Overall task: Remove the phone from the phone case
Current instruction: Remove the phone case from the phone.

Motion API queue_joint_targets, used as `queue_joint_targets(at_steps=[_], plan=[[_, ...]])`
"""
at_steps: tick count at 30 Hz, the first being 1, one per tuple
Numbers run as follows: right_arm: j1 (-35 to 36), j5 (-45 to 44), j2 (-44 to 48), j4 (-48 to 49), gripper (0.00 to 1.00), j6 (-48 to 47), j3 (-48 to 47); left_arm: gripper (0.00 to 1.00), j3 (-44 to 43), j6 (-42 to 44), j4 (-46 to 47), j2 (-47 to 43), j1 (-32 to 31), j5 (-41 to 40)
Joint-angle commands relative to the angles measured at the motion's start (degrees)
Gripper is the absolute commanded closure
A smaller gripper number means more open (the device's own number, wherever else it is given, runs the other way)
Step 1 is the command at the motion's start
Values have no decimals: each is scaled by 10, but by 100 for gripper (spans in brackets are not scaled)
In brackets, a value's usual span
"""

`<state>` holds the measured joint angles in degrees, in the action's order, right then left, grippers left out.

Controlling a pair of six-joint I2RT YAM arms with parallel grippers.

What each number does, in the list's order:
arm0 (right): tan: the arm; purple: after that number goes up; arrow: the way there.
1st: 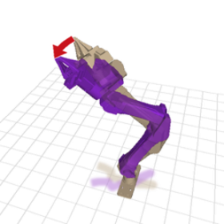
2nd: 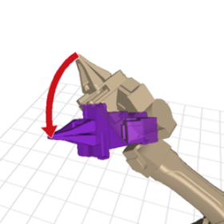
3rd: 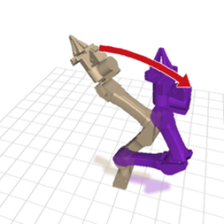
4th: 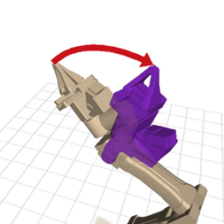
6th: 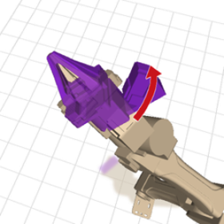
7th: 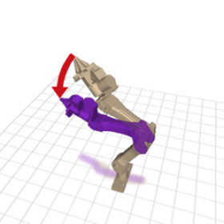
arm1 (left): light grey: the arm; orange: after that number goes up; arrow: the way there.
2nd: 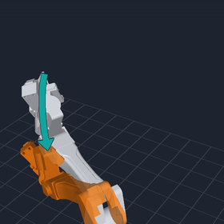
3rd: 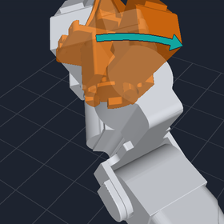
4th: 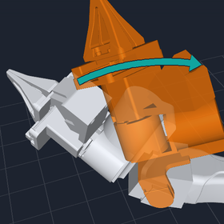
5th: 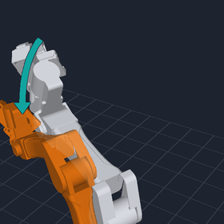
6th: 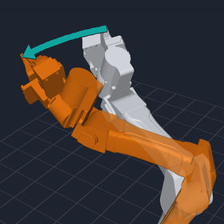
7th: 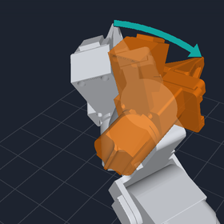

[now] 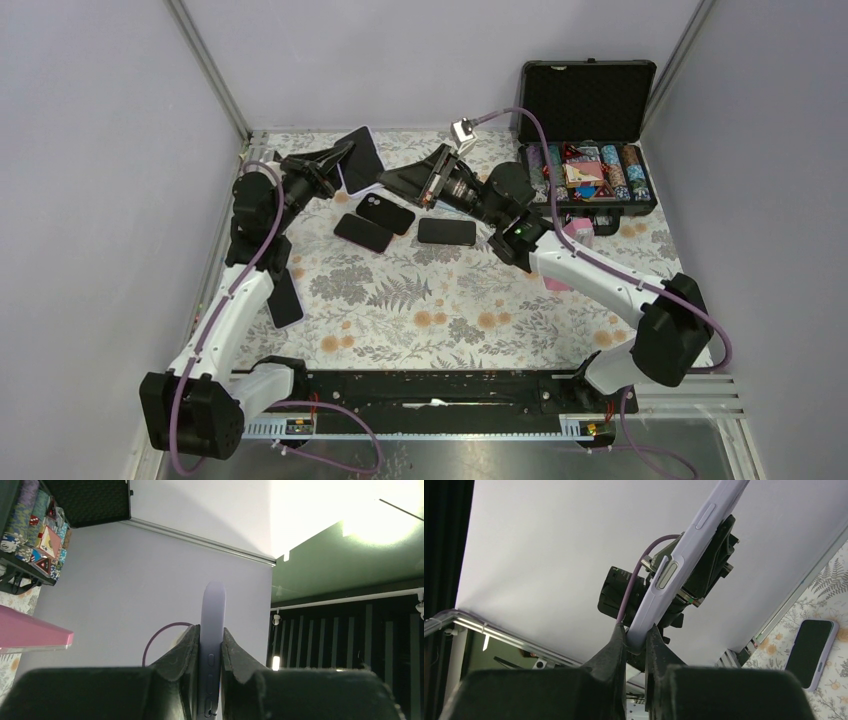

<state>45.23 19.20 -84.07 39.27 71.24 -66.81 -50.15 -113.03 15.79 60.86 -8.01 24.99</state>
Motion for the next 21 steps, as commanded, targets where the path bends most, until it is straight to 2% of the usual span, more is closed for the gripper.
queue_joint_targets(at_steps=[1,10,17,21], plan=[[-5,28,-5,143,100,-77,-9,100,31,-60,-45,-22,-10,65],[-7,81,-13,161,100,-109,-18,100,52,-48,-56,-17,-12,103],[-9,167,-43,177,100,-97,-44,100,52,-56,-23,-2,-12,127],[-11,182,-49,168,100,-100,-50,100,48,-61,-14,-3,-12,130]])
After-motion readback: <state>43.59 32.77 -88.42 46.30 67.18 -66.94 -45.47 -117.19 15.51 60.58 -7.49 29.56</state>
